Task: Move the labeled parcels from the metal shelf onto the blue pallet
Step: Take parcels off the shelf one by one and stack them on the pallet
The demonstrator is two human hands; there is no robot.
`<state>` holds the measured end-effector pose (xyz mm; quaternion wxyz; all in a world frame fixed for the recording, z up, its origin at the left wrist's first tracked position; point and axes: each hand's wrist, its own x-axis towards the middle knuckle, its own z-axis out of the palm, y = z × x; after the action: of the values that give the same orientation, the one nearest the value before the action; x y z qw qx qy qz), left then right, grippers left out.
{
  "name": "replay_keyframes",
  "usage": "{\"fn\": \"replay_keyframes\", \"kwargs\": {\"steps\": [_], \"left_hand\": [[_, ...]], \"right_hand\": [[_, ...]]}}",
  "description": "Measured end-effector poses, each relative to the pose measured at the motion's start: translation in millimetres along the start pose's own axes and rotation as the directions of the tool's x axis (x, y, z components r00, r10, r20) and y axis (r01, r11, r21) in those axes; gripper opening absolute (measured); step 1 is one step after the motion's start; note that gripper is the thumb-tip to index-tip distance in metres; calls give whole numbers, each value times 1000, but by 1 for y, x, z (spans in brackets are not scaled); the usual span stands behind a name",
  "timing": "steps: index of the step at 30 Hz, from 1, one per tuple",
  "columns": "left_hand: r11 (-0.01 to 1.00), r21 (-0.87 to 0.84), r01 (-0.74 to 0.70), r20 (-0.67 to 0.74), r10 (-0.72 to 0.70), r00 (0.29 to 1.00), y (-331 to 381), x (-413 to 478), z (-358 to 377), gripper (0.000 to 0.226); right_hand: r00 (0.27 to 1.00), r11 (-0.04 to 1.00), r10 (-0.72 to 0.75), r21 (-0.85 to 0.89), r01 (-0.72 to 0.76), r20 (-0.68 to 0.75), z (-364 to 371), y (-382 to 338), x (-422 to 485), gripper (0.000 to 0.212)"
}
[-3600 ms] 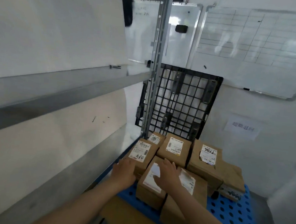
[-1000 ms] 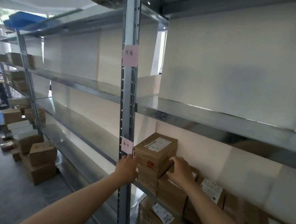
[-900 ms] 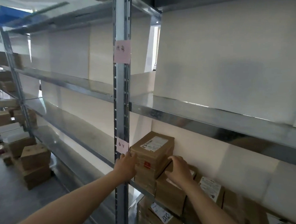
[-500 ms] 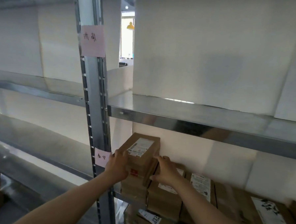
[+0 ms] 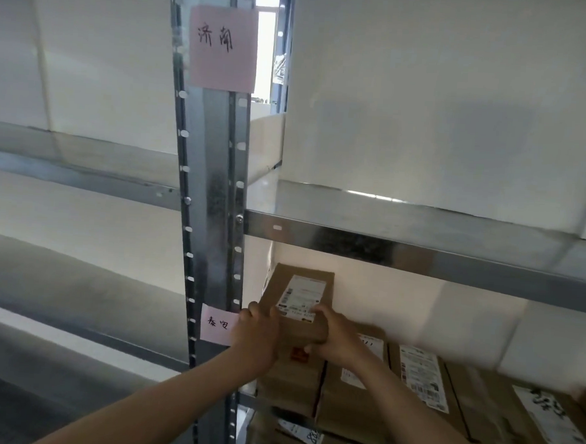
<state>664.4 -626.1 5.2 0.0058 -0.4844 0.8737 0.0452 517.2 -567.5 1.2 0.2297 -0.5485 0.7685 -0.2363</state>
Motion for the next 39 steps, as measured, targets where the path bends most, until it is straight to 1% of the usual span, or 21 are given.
{"fn": "replay_keyframes", "kwargs": {"steps": [3, 6, 8, 9, 12, 14, 19, 21, 23, 26, 29, 33, 39], "left_hand": [[999, 24, -25, -1, 25, 1000, -2, 3, -1, 64], [996, 53, -78, -34, 79, 996, -4, 8, -4, 58], [995, -13, -97, -50, 96, 994, -5, 12, -4, 55], [992, -68, -109, -48, 106, 993, -6, 14, -3, 58], [949, -263, -172, 14, 182, 983, -10, 20, 7, 76], [913, -360, -193, 24, 216, 976, -12, 24, 9, 81], [868, -435, -238, -45, 243, 969, -15, 29, 12, 72], [861, -440, -254, -70, 249, 966, -15, 30, 11, 71], [862, -431, -265, -88, 252, 964, -11, 31, 6, 76], [856, -427, -290, -117, 266, 957, 1, 29, -6, 84], [842, -416, -345, -157, 307, 939, 20, 24, -15, 87], [806, -401, -436, -208, 383, 900, 61, 10, -23, 83], [753, -394, -527, -191, 493, 849, 149, -28, -25, 84]], "right_hand": [[1000, 1000, -5, 4, 5, -2, -4, 1, -2, 73], [1000, 1000, 3, 13, -4, 16, -8, 3, -4, 71], [1000, 1000, 3, 19, -4, 15, -9, 4, -5, 71], [1000, 1000, 5, 18, -6, 11, -9, 4, -6, 71], [1000, 1000, 19, 25, -18, -8, -6, 3, -6, 74], [1000, 999, 22, 38, -22, -17, -4, 2, -7, 76], [994, 996, 53, 75, -46, -92, 7, 1, -8, 78], [992, 994, 57, 104, -45, -111, 6, 1, -10, 77], [988, 991, 45, 128, -27, -146, 0, 2, -13, 76], [975, 994, 47, 102, -25, -216, -15, 5, -20, 75], [959, 994, 65, 99, -39, -276, -30, 11, -32, 77], [938, 995, 87, 80, -64, -335, -55, 32, -63, 81], [907, 987, 159, 79, -139, -389, -99, 91, -141, 81]]}}
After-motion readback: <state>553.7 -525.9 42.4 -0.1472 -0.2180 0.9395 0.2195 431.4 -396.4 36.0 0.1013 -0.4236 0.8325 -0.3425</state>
